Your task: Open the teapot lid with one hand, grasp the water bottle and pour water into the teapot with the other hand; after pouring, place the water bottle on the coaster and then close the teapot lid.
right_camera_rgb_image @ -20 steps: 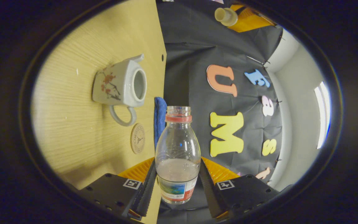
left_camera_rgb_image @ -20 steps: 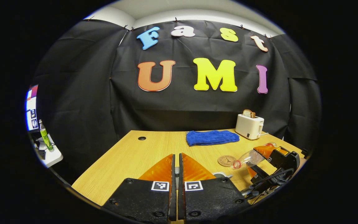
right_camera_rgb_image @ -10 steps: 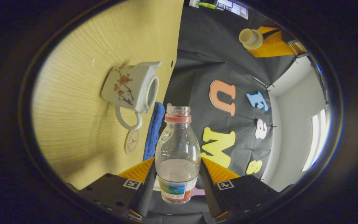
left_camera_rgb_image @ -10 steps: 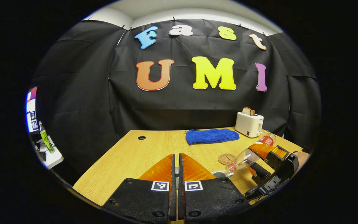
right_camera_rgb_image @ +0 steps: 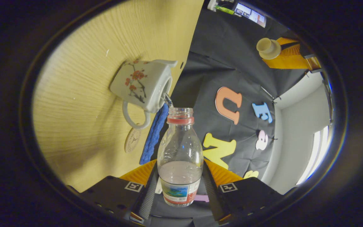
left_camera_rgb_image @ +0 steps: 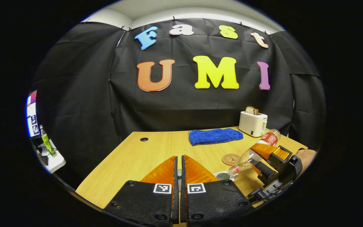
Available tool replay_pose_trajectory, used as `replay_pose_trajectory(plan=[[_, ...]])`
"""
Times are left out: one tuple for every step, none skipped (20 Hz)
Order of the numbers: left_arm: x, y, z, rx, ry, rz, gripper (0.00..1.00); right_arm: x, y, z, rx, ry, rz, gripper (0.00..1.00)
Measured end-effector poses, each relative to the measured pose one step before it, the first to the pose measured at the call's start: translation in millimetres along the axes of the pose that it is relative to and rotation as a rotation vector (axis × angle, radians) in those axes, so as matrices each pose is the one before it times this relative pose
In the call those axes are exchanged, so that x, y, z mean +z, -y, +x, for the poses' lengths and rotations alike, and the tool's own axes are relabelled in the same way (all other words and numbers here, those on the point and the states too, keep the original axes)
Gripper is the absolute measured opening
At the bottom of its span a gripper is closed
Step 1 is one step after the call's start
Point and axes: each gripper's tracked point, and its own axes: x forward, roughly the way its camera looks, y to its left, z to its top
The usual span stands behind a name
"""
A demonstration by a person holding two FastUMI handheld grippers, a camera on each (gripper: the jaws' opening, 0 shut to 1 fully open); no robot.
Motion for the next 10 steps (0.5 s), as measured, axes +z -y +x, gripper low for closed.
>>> replay_pose_trajectory(plan=[[-0.66,-0.15,-0.36,-0.00038,-0.00022,0.00111,0.04,0.23,-0.19,-1.61,-0.00593,0.00635,-0.01266,0.74],[-0.33,0.29,0.94,0.00024,-0.00062,0.00131,0.04,0.54,1.27,-0.42,-0.00907,0.00661,-0.01750,0.73],[-0.77,-0.23,-0.25,-0.00049,-0.00072,0.00204,0.04,0.67,1.71,-1.79,-0.01078,0.00439,-0.01923,0.73],[0.46,1.12,-0.40,-0.00069,-0.00038,0.00291,0.04,1.18,1.46,-0.54,-0.00959,0.00421,-0.01815,0.72],[0.78,1.03,0.69,-0.00148,0.00041,0.00302,0.04,0.37,1.82,-0.93,-0.00983,0.00338,-0.01456,0.72],[0.34,0.74,-0.43,-0.00154,0.00071,0.00293,0.04,-0.10,1.23,0.05,-0.00724,0.00368,-0.01368,0.73],[-0.57,0.06,-0.89,-0.00039,0.00018,0.00255,0.04,-0.14,2.23,0.65,-0.01047,0.00129,-0.01469,0.73],[-0.09,-0.25,-0.32,0.00282,-0.00041,0.00325,0.04,0.91,1.64,0.95,-0.01220,0.00281,-0.01821,0.73],[-0.42,-1.70,0.92,0.00444,0.00064,0.00415,0.04,-0.50,3.13,-0.19,-0.01375,0.00559,-0.02482,0.73],[-0.19,-0.04,1.17,0.00247,-0.00147,0.00291,0.04,-0.43,4.75,-0.30,-0.01369,0.00978,-0.02995,0.72]])
